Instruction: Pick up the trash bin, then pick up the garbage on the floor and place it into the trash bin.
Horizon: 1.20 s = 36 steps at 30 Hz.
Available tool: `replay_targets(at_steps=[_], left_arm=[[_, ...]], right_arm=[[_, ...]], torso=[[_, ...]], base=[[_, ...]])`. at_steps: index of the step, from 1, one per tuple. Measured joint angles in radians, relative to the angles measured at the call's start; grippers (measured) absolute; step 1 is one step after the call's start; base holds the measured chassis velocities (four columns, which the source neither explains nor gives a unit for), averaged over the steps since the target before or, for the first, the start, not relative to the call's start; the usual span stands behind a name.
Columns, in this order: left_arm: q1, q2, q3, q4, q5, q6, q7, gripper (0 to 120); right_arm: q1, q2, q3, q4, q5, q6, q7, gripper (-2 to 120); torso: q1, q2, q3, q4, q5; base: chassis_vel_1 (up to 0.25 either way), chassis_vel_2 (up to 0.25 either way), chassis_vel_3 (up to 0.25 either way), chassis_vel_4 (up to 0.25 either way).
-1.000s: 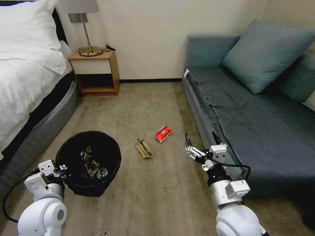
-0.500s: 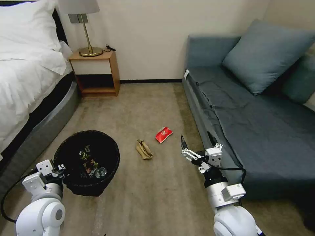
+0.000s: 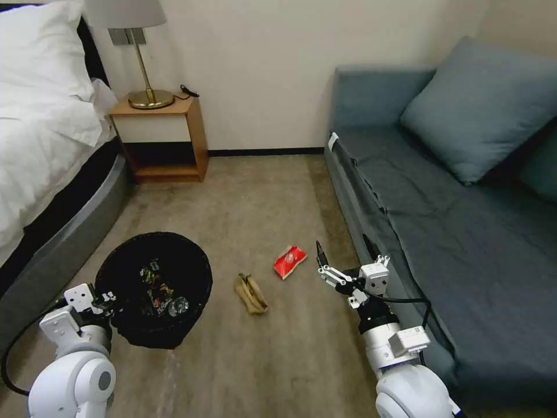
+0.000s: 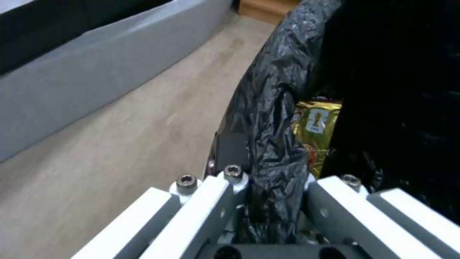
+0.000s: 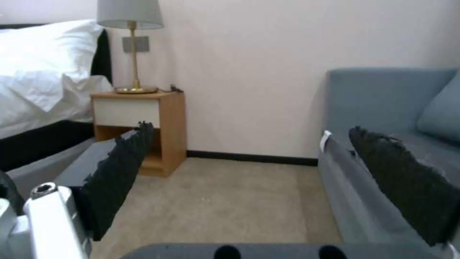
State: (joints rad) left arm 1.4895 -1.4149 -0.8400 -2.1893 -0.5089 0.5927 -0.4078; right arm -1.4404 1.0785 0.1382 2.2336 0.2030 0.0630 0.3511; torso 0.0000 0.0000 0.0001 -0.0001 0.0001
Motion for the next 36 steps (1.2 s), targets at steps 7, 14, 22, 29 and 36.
replay_targets(at_steps=[7,14,22,29,36], left_arm=[[0.002,-0.001,0.0,0.005,0.001,-0.005,0.0,2],[0.0,-0.002,0.001,0.008,0.002,-0.005,0.0,2],[0.0,0.003,-0.005,0.008,0.002,-0.005,0.0,2],[0.006,-0.003,-0.005,0.013,0.011,-0.005,0.001,2],[0.012,-0.011,-0.005,0.005,0.021,-0.007,0.001,2]], right_arm=[[0.005,-0.003,-0.007,-0.008,-0.003,0.002,0.0,100],[0.033,-0.034,-0.024,-0.025,0.004,0.001,-0.023,100],[0.297,-0.109,-0.197,-0.083,0.322,-0.223,0.079,100],[0.648,-0.109,-0.429,-0.284,0.674,-0.425,0.193,100],[0.907,-0.167,-0.712,-0.573,0.52,-0.304,-0.058,100]], torso=[[0.0,0.0,0.0,0.0002,0.0003],[0.0,0.0,0.0,0.0,-0.0002],[0.0,0.0,0.0,0.0003,-0.0001],[0.0,0.0,0.0,0.0004,-0.0001],[0.0,0.0,0.0,0.0004,0.0001]], base=[[-0.297,0.288,0.287,-0.287],[-0.17,0.196,0.149,-0.168],[0.027,-0.043,-0.029,0.033],[0.003,-0.007,-0.004,0.006],[0.0,0.0,0.0,0.0]])
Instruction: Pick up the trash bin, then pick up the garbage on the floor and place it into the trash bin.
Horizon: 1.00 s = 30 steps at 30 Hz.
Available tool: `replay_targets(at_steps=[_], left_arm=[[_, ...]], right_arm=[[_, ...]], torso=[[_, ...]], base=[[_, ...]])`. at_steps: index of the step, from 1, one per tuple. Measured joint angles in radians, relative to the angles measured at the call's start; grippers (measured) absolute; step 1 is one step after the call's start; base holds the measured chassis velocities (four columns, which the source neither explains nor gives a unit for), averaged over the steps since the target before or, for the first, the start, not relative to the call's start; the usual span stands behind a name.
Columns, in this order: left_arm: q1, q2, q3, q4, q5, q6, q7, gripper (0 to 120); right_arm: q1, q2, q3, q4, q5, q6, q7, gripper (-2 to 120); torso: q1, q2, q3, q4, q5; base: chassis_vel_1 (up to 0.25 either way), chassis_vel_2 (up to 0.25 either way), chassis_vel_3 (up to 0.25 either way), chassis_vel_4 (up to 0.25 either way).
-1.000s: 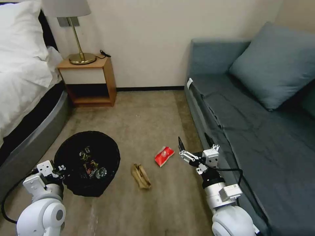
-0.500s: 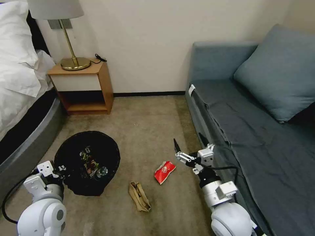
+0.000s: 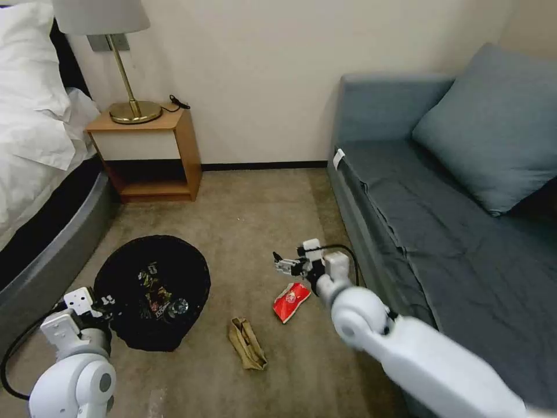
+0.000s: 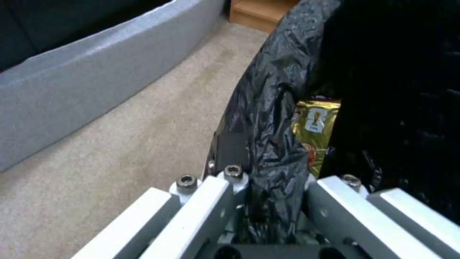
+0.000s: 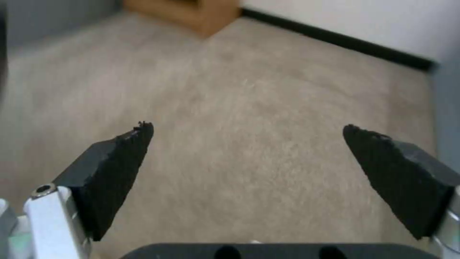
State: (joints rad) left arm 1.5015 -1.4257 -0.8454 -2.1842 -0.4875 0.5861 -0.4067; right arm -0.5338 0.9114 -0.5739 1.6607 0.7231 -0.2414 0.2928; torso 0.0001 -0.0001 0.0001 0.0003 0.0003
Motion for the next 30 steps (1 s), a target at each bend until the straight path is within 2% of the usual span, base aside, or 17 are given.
replay_targets(at_steps=[3,4,5,6,7,8,11,16,18,21,22,25,30], left_arm=[[0.012,-0.011,0.001,-0.006,0.012,-0.009,0.002,2],[0.012,-0.011,0.001,-0.006,0.012,-0.009,0.002,2],[0.015,-0.012,0.001,-0.007,0.014,-0.011,0.003,2],[0.02,-0.015,-0.001,-0.009,0.018,-0.016,0.005,2],[0.022,-0.017,-0.003,-0.01,0.019,-0.019,0.005,2],[0.022,-0.017,-0.003,-0.01,0.019,-0.019,0.005,2],[0.03,-0.022,-0.011,-0.016,0.022,-0.027,0.007,2],[0.043,-0.032,-0.013,-0.026,0.028,-0.038,0.012,2],[0.044,-0.032,-0.013,-0.026,0.028,-0.039,0.012,2],[0.054,-0.037,-0.015,-0.028,0.035,-0.05,0.014,2],[0.054,-0.037,-0.015,-0.028,0.035,-0.05,0.014,2],[0.061,-0.038,-0.02,-0.029,0.036,-0.054,0.015,2],[0.072,-0.039,-0.023,-0.038,0.036,-0.059,0.016,2]], right_arm=[[0.108,-0.008,-0.129,-0.209,-0.223,0.188,-0.286,100],[0.108,-0.008,-0.129,-0.209,-0.223,0.188,-0.286,100],[0.132,-0.008,-0.157,-0.243,-0.259,0.221,-0.341,100],[0.186,-0.003,-0.215,-0.304,-0.325,0.287,-0.443,100],[0.218,0.005,-0.245,-0.343,-0.386,0.329,-0.494,100],[0.218,0.005,-0.245,-0.343,-0.386,0.329,-0.494,100],[0.279,0.062,-0.274,-0.52,-0.61,0.476,-0.63,100],[0.306,0.134,-0.316,-0.67,-0.678,0.536,-0.665,100],[0.307,0.144,-0.317,-0.685,-0.684,0.543,-0.668,100],[0.308,0.26,-0.331,-0.82,-0.707,0.601,-0.691,100],[0.308,0.26,-0.331,-0.82,-0.707,0.601,-0.691,100],[0.302,0.344,-0.332,-0.915,-0.732,0.63,-0.699,100],[0.301,0.38,-0.324,-0.979,-0.752,0.648,-0.706,100]], torso=[[0.0,0.0,0.0,-0.0005,-0.0001],[0.0,0.0,0.0,-0.0005,-0.0001],[0.0,0.0,0.0,-0.0005,0.0001],[0.0,0.0,0.0,-0.0004,-0.0001],[0.0,0.0,0.0,-0.0004,-0.0005],[0.0,0.0,0.0,-0.0004,-0.0005],[0.0,0.0,0.0,-0.0002,-0.0003],[0.0,0.0,0.0,-0.0006,-0.0004],[0.0,0.0,0.0,-0.0005,-0.0004],[0.0,0.0,0.0,-0.0002,-0.0005],[0.0,0.0,0.0,-0.0002,-0.0005],[0.0,0.0,0.0,0.0001,-0.0004],[0.0,0.0,0.0,-0.0002,-0.0004]], base=[[0.0,0.0,0.0,0.0],[0.0,0.0,0.0,0.0],[0.0,0.0,0.0,0.0],[0.0,0.0,0.0,0.0],[0.0,0.0,0.0,0.0],[0.0,0.0,0.0,0.0],[0.0,0.0,0.0,0.0],[0.0,0.0,0.0,0.0],[0.0,0.0,0.0,0.0],[0.0,0.0,0.0,0.0],[0.0,0.0,0.0,0.0],[0.0,0.0,0.0,0.0],[0.0,0.0,0.0,0.0]])
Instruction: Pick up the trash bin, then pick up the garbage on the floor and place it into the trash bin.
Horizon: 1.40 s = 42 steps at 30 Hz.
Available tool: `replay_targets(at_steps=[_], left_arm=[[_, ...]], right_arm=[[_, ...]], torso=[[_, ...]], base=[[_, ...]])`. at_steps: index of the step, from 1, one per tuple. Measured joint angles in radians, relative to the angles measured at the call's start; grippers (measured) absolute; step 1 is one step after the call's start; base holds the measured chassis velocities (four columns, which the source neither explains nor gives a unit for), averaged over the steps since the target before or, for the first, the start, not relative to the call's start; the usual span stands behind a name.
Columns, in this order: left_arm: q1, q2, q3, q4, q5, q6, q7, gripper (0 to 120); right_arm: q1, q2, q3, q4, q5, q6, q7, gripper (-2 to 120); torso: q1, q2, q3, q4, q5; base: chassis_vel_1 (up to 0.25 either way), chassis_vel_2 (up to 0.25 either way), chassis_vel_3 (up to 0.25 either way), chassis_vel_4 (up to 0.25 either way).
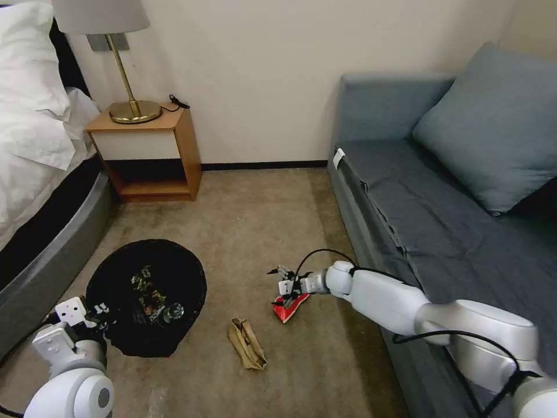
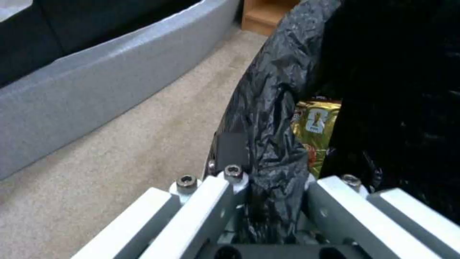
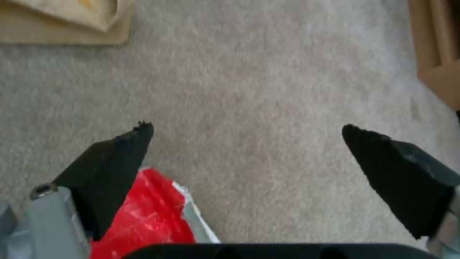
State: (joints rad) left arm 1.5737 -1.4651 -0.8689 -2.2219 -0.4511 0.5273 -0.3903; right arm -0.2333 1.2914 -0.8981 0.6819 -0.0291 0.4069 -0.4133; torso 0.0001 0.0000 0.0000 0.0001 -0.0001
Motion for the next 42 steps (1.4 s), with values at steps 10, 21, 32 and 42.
replay_targets(at_steps=[10,21,32,42], left_arm=[[0.004,-0.001,-0.005,-0.009,-0.001,-0.002,0.002,2],[-0.001,0.002,0.003,-0.009,-0.005,0.0,0.002,2],[0.005,0.005,0.008,-0.013,-0.008,-0.008,0.004,2],[0.01,0.006,0.014,-0.014,-0.008,-0.017,0.009,2]], right_arm=[[-0.004,0.02,0.029,-0.077,-0.059,0.024,-0.013,100],[-0.021,0.064,0.078,-0.193,-0.132,0.048,-0.03,93],[-0.04,0.089,0.109,-0.253,-0.172,0.053,-0.037,60],[-0.06,0.076,0.118,-0.233,-0.173,0.062,-0.033,33]], torso=[[0.0,0.0,0.0,-0.0001,0.0],[0.0,0.0,0.0,-0.0001,0.0002],[0.0,0.0,0.0,-0.0001,0.0001],[0.0,0.0,0.0,-0.0001,0.0001]], base=[[0.0,0.0,0.0,0.0],[0.0,0.0,0.0,0.0],[0.0,0.0,0.0,0.0],[0.0,0.0,0.0,0.0]])
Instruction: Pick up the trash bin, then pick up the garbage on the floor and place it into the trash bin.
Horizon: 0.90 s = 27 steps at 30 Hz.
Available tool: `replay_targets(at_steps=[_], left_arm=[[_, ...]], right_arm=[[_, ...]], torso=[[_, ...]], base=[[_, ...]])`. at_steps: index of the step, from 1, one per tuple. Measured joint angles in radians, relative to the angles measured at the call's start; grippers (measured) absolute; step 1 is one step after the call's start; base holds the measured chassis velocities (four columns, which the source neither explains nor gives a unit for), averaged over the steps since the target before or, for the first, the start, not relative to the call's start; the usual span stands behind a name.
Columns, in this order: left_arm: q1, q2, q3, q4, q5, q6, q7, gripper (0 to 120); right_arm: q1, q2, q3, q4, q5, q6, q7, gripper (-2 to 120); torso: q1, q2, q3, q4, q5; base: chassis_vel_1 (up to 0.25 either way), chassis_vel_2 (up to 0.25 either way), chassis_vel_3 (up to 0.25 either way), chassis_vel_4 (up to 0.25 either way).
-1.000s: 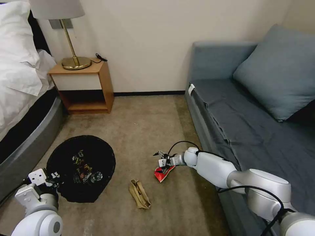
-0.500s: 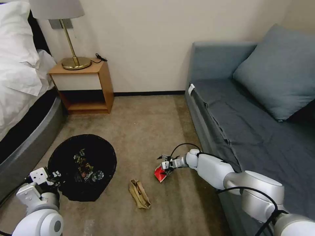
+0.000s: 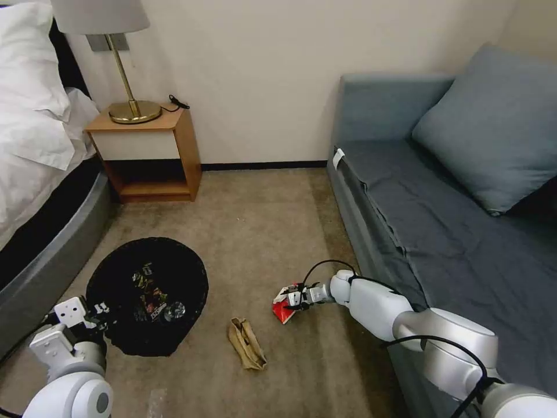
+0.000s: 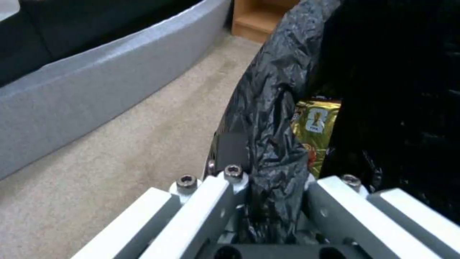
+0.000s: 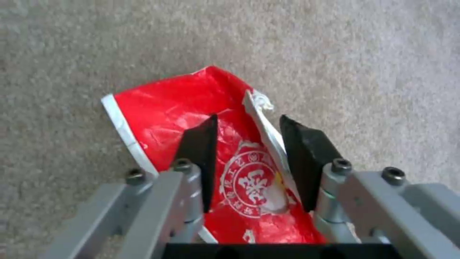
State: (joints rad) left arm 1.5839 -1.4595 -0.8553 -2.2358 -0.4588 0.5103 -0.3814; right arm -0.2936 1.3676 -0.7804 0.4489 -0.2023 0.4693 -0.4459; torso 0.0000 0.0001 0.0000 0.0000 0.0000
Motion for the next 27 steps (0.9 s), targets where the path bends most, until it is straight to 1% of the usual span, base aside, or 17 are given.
replay_targets(at_steps=[2,3,4,6,9,10,12,19,23,24,25,27], left_arm=[[0.0,0.0,0.0,0.0,0.0,0.0,0.0,2],[0.0,0.0,0.0,0.0,0.0,0.0,0.0,2],[0.001,0.0,0.001,-0.001,0.0,0.0,0.0,2],[0.001,0.0,0.001,-0.001,0.0,0.0,0.0,2],[0.001,-0.001,0.001,-0.003,0.001,0.0,0.0,2],[0.001,-0.001,0.001,-0.003,0.001,0.0,0.0,2],[0.0,-0.001,0.0,-0.003,0.001,0.0,0.0,2],[-0.005,-0.001,-0.001,0.001,0.0,0.0,0.0,2],[-0.013,0.003,-0.001,0.006,-0.001,0.001,0.0,2],[-0.013,0.003,-0.001,0.006,-0.001,0.001,0.0,2],[-0.018,0.005,-0.001,0.012,-0.001,0.003,0.0,2],[-0.024,0.008,-0.002,0.018,-0.005,0.004,-0.001,2]], right_arm=[[-0.001,-0.002,0.001,0.003,0.0,0.001,0.0,31],[-0.002,-0.003,0.002,0.005,0.0,0.001,0.001,29],[-0.004,-0.006,0.005,0.012,0.0,0.002,0.001,24],[-0.005,-0.008,0.007,0.017,0.002,0.002,0.001,22],[-0.005,-0.016,0.017,0.035,0.025,0.004,-0.005,10],[-0.005,-0.016,0.017,0.035,0.025,0.004,-0.005,10],[-0.005,-0.032,0.016,0.064,0.068,0.003,-0.012,1],[-0.017,-0.078,0.016,0.143,0.133,-0.013,-0.011,0],[-0.029,-0.13,0.077,0.212,0.153,-0.024,-0.008,0],[-0.029,-0.13,0.077,0.212,0.153,-0.024,-0.008,0],[-0.029,-0.172,0.129,0.256,0.169,-0.025,-0.007,0],[-0.021,-0.227,0.191,0.321,0.202,-0.036,0.015,0]], torso=[[0.0,0.0,0.0,-0.0001,0.0],[0.0,0.0,0.0,-0.0001,0.0],[0.0,0.0,0.0,0.0,0.0],[0.0,0.0,0.0,0.0,0.0001],[0.0,0.0,0.0,0.0,0.0],[0.0,0.0,0.0,0.0,0.0],[0.0,0.0,0.0,0.0,0.0],[0.0,0.0,0.0,0.0,0.0001],[0.0,0.0,0.0,0.0,0.0003],[0.0,0.0,0.0,0.0,0.0003],[0.0,0.0,0.0,0.0001,0.0003],[0.0,0.0,0.0,-0.0001,0.0004]], base=[[0.0,0.0,0.0,0.0],[0.0,0.0,0.0,0.0],[0.0,0.0,0.0,0.0],[0.0,0.0,0.0,0.0],[0.0,0.0,0.0,0.0],[0.0,0.0,0.0,0.0],[0.0,0.0,0.0,0.0],[0.0,0.0,0.0,0.0],[0.0,0.0,0.0,0.0],[0.0,0.0,0.0,0.0],[0.0,0.0,0.0,0.0],[0.0,0.0,0.0,0.0]])
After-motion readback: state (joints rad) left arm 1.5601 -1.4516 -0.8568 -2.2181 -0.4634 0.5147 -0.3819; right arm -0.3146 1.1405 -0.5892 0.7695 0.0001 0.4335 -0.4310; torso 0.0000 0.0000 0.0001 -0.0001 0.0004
